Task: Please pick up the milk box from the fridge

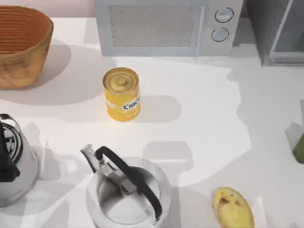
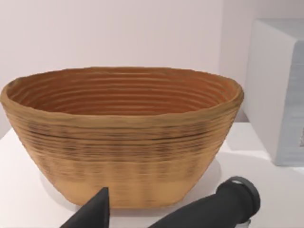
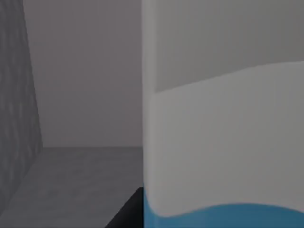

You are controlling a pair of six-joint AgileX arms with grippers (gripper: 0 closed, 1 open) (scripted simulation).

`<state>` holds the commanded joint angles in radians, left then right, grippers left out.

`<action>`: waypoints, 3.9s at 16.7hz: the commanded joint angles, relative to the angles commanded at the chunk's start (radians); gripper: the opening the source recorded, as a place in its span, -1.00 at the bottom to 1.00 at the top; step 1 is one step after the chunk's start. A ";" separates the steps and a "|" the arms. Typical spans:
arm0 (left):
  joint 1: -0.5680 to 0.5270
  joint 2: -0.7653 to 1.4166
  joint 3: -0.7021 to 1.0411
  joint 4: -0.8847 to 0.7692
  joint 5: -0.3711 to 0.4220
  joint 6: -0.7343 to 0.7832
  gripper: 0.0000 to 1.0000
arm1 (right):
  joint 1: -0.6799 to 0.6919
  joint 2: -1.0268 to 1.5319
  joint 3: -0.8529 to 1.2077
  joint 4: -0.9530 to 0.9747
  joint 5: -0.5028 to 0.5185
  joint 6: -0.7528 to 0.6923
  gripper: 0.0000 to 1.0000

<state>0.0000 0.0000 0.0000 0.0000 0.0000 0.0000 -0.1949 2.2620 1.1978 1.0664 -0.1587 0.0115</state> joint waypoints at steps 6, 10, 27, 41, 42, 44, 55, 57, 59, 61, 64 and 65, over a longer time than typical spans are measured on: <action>0.000 0.000 0.000 0.000 0.000 0.000 1.00 | -0.003 -0.061 0.012 -0.071 0.000 0.002 -1.00; 0.000 0.000 0.000 0.000 0.000 0.000 1.00 | -0.003 -0.118 0.025 -0.146 -0.001 0.002 -1.00; 0.000 0.000 0.000 0.000 0.000 0.000 1.00 | -0.037 -0.322 -0.288 -0.048 -0.038 0.006 -1.00; 0.000 0.000 0.000 0.000 0.000 0.000 1.00 | -0.035 -0.477 -0.462 -0.041 -0.045 0.007 -1.00; 0.000 0.000 0.000 0.000 0.000 0.000 1.00 | -0.030 -0.513 -0.481 -0.066 -0.040 0.007 -1.00; 0.000 0.000 0.000 0.000 0.000 0.000 1.00 | -0.018 -0.604 -0.525 -0.126 -0.026 0.007 -1.00; 0.000 0.000 0.000 0.000 0.000 0.000 1.00 | 0.065 -1.258 -0.777 -0.482 0.040 -0.004 -1.00; 0.000 0.000 0.000 0.000 0.000 0.000 1.00 | 0.079 -1.353 -0.821 -0.549 0.053 -0.005 -1.00; 0.000 0.000 0.000 0.000 0.000 0.000 1.00 | 0.092 -1.447 -0.870 -0.608 0.066 -0.006 -1.00; 0.000 0.000 0.000 0.000 0.000 0.000 1.00 | 0.105 -1.565 -0.913 -0.661 0.080 -0.005 -1.00; 0.000 0.000 0.000 0.000 0.000 0.000 1.00 | 0.125 -1.787 -0.976 -0.767 0.100 -0.005 -1.00; 0.000 0.000 0.000 0.000 0.000 0.000 1.00 | 0.132 -1.866 -1.003 -0.812 0.105 -0.005 -1.00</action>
<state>0.0000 0.0000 0.0000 0.0000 0.0000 0.0000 -0.0630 0.3956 0.1947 0.2545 -0.0535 0.0062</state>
